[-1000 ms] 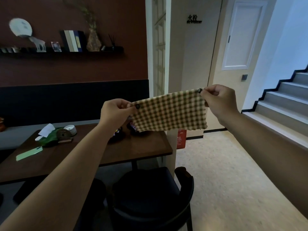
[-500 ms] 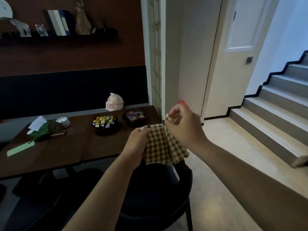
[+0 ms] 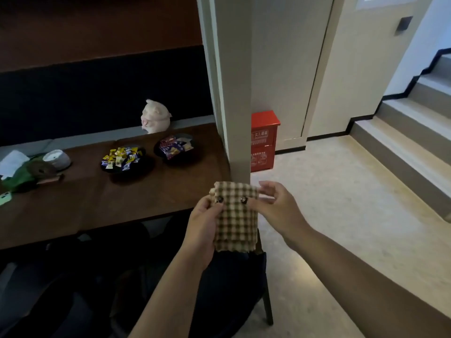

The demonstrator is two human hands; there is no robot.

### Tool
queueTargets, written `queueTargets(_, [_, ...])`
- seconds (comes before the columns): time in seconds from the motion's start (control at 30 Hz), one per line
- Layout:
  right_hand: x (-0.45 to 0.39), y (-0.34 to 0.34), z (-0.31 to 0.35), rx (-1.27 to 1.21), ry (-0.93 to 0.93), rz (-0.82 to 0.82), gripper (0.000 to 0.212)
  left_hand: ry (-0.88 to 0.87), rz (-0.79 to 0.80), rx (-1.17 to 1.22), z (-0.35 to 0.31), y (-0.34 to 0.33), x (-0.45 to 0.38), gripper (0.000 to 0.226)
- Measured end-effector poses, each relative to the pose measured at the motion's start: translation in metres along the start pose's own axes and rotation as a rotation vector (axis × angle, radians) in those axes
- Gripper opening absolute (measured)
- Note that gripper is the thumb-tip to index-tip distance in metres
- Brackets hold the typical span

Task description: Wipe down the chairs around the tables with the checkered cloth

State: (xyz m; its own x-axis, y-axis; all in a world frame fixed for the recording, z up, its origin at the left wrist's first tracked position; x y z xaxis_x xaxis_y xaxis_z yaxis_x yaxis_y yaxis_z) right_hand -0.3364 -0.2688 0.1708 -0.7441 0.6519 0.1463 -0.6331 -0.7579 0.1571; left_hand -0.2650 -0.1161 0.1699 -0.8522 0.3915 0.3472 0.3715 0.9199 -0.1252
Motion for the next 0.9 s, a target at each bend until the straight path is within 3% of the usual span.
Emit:
queueTargets(0.1, [-0.023, 0.006, -0.043, -0.256, -0.365, 0.172, 0.064, 0.061, -0.021, -0.034, 0.024, -0.014, -0.025, 0.020])
queueTargets(0.2, [-0.038, 0.012, -0.077, -0.292, -0.471, 0.183, 0.036, 0.143, -0.049, -0.064, 0.052, -0.019, -0.051, 0.020])
queueTargets(0.3, [-0.055, 0.025, -0.108, -0.315, -0.515, 0.016, 0.021, 0.232, -0.065, -0.041, 0.082, -0.019, -0.078, 0.019])
queueTargets(0.4, [-0.074, 0.044, -0.138, -0.370, -0.507, -0.270, 0.006, 0.308, -0.083, -0.046, 0.114, -0.017, -0.102, 0.018])
queueTargets(0.47, [-0.083, 0.048, -0.156, -0.250, -0.440, -0.403, 0.006, 0.356, -0.096, -0.060, 0.139, -0.015, -0.118, 0.019])
queueTargets(0.53, [-0.086, 0.040, -0.172, -0.051, -0.305, -0.430, 0.019, 0.400, -0.110, -0.087, 0.164, -0.013, -0.133, 0.020])
queueTargets(0.67, [-0.077, -0.012, -0.211, 0.164, -0.137, -0.162, 0.049, 0.472, -0.191, -0.114, 0.216, -0.008, -0.155, 0.020])
queueTargets(0.77, [-0.064, -0.050, -0.236, 0.441, 0.037, 0.147, 0.050, 0.523, -0.242, -0.110, 0.250, -0.005, -0.161, 0.022])
queueTargets(0.9, [-0.066, -0.058, -0.248, 0.782, 0.214, 0.378, 0.058, 0.590, -0.292, -0.095, 0.280, -0.005, -0.161, 0.023])
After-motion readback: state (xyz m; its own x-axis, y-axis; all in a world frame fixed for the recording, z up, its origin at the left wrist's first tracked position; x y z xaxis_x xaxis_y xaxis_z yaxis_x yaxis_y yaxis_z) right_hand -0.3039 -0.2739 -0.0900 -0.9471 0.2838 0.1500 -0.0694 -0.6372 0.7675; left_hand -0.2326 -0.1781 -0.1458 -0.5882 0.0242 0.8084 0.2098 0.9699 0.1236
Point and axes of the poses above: each hand's wrist, its own x-axis away from the middle knuckle, its own y-axis out of the back of the hand, z = x × y, the point moved 4 cm from there along -x, towards the middle knuckle, and after that the axes turned 5 degrees about -z, right-handed, at the moved point
